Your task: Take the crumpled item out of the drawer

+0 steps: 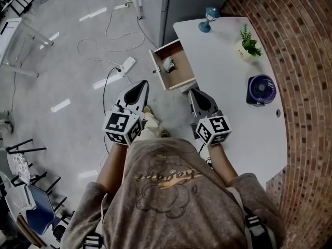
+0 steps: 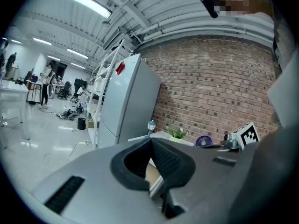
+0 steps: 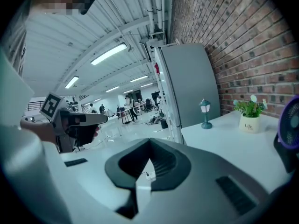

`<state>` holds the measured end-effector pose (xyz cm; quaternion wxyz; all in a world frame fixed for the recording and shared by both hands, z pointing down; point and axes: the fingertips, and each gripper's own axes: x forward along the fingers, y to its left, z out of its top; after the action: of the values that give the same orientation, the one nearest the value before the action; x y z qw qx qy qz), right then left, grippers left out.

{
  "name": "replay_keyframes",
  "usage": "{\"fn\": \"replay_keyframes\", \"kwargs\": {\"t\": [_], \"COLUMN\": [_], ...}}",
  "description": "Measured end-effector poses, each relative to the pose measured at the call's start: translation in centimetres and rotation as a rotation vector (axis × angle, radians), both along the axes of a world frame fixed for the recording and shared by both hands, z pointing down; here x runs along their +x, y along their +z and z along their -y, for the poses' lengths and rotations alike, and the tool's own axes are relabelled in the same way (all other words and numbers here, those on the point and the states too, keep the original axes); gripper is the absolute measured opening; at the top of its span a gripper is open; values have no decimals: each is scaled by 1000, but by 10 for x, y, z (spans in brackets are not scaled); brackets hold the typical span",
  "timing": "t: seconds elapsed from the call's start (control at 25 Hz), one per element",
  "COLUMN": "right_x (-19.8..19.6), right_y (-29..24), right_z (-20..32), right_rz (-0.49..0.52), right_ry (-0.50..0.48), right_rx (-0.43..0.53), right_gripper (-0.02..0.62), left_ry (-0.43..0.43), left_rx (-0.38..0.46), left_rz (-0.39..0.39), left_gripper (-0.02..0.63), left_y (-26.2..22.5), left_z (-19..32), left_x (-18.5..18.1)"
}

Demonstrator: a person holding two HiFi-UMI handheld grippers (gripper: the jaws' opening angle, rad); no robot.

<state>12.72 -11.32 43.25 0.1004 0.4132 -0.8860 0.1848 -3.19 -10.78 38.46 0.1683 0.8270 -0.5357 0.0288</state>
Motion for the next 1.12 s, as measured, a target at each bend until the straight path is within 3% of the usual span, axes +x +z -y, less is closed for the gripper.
{"fn": "replay_keyframes", "kwargs": {"t": [0.64, 1.12], "right_x": [-46, -61], "right_y": [6, 26], "right_z": [105, 134], "right_rz": [-24, -34], "right_ry": [102, 199], "right_rx": [-17, -36], "right_gripper": [-3, -3], "left_ry": [139, 254], "left_rx": [-32, -78], "left_rz": [-24, -37], "left_gripper": [8, 8], "left_y": [12, 41], "left_z": [121, 160], "left_x": [-32, -37]}}
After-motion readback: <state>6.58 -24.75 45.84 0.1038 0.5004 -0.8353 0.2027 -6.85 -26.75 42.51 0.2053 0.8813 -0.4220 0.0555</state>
